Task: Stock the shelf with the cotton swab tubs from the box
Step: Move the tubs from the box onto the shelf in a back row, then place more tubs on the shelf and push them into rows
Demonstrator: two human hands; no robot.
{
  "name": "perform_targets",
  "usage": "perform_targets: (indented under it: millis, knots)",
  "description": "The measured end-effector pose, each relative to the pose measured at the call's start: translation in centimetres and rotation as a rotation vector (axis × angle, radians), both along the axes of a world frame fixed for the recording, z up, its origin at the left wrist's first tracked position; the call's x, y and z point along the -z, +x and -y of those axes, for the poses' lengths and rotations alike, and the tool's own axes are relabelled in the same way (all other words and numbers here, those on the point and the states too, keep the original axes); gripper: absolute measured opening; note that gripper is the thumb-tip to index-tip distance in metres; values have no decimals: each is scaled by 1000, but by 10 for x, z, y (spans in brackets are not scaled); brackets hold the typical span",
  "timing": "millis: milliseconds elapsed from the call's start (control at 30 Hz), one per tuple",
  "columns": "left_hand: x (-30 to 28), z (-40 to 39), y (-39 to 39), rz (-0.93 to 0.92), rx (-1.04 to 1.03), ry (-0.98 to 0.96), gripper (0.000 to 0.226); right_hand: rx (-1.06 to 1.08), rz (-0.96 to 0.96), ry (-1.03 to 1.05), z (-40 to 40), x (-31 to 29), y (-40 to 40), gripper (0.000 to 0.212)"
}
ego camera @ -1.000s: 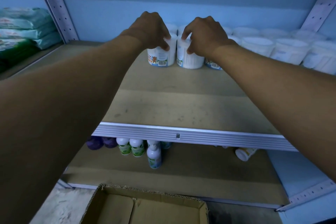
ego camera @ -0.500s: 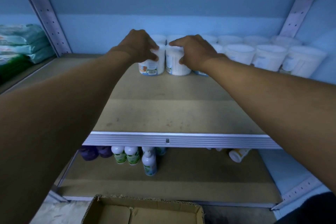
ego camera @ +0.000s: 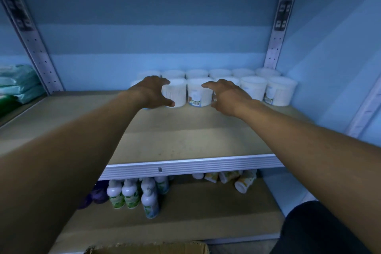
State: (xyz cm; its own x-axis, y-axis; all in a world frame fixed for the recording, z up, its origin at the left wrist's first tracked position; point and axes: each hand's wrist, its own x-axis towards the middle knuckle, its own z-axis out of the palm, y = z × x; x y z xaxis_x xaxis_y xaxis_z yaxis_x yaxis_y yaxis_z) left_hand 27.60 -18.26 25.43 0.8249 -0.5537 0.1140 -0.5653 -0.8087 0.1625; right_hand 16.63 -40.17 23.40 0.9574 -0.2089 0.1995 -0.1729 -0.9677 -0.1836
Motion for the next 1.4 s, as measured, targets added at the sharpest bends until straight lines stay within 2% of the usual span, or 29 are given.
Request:
perform_targets:
  millis: [200,633,1067,1400]
  knots:
    - [-2,35,-32,-53,80,-28,79,76,-16,-36,33,-6,-41,64]
    - [-3,159,-79,-73,320,-51,75,304,-94,-46,128,-15,-96,77]
    - [-1,231,-67,37,452,-18,74,407,-76,-37,181,-25,-68,84]
    - [-5,274,-31,72,444,-12,78,335,-40,-7,210,-30,-41,96]
